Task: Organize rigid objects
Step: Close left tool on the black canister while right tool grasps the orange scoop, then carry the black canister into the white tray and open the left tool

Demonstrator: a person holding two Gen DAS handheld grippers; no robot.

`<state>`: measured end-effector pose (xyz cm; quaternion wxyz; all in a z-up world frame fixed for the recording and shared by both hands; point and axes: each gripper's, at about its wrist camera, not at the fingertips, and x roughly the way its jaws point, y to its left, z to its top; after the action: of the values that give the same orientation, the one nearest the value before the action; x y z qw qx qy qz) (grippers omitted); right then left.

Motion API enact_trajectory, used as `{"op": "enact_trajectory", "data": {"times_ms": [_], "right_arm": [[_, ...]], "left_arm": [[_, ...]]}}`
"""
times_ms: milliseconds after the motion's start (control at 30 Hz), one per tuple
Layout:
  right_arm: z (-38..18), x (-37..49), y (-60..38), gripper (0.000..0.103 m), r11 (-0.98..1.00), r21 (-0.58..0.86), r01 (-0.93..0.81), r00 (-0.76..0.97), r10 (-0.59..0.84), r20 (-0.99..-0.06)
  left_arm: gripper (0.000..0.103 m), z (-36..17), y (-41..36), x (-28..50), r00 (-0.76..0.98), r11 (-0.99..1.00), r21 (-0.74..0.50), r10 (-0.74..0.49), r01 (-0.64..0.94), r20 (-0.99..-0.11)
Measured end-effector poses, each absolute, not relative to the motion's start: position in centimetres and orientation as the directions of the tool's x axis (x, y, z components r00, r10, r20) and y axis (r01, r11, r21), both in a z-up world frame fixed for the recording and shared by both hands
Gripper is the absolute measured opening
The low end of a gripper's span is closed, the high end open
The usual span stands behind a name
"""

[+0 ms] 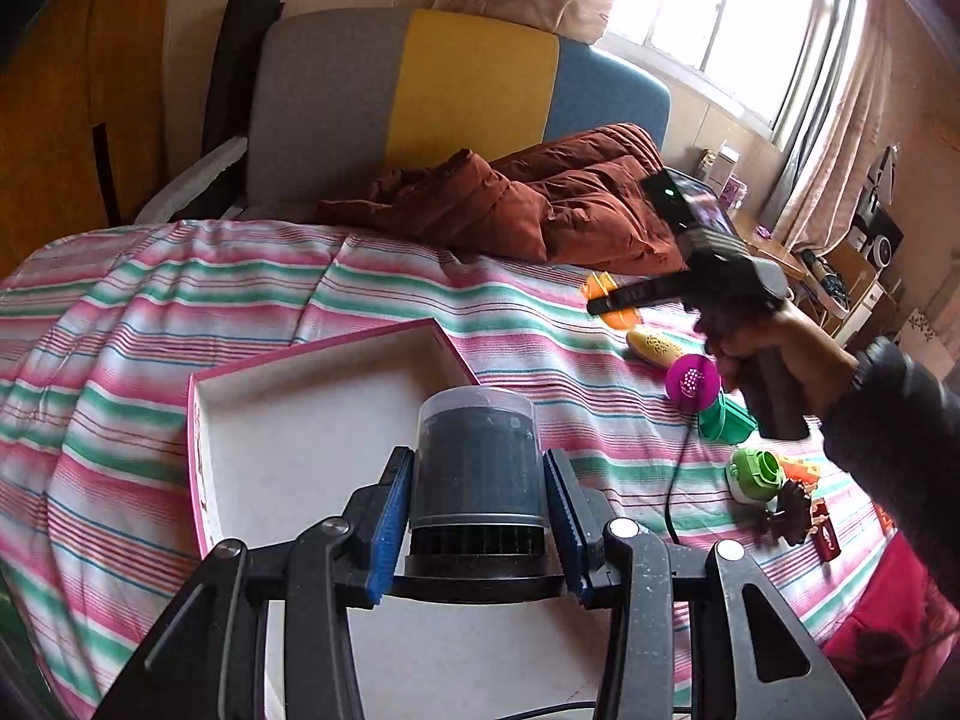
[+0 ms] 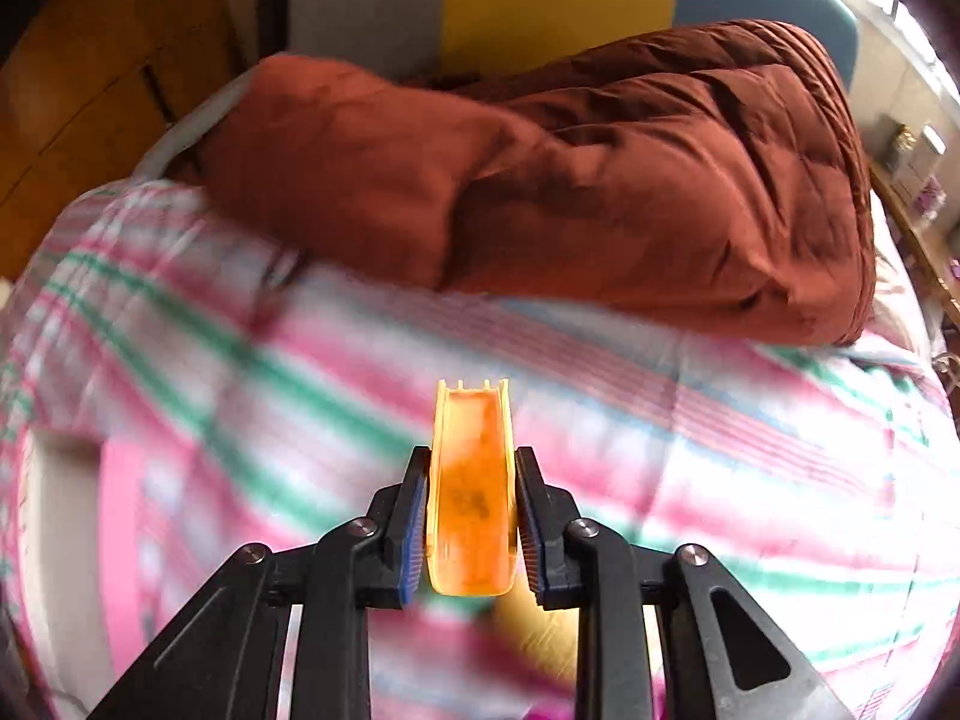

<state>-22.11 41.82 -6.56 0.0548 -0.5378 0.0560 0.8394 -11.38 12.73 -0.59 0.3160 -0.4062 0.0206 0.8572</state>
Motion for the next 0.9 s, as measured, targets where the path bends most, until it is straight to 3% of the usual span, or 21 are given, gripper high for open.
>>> {"op": "enact_trajectory", "data": {"times_ms": [267, 500, 900], "right_arm": [[-6.4, -11.5, 35.7, 0.026, -0.993, 0.114, -0.041, -0.392, -0.088, -0.916], [-8.5, -3.6, 32.9, 0.026, -1.000, 0.013, -0.018, -0.389, -0.005, -0.921], [-8.9, -2.5, 33.8, 0.026, -0.998, 0.057, -0.019, -0.454, -0.042, -0.890]], "left_arm": [[0.044, -0.5, 10.8, -9.1, -0.490, -0.829, -0.229, 0.498, -0.510, -0.716], [0.044, -0.6, 7.7, -7.5, -0.521, -0.880, -0.230, 0.437, -0.416, -0.733], [0.044, -0.5, 5.7, -4.2, -0.595, -0.937, -0.121, 0.305, -0.329, -0.744]]}}
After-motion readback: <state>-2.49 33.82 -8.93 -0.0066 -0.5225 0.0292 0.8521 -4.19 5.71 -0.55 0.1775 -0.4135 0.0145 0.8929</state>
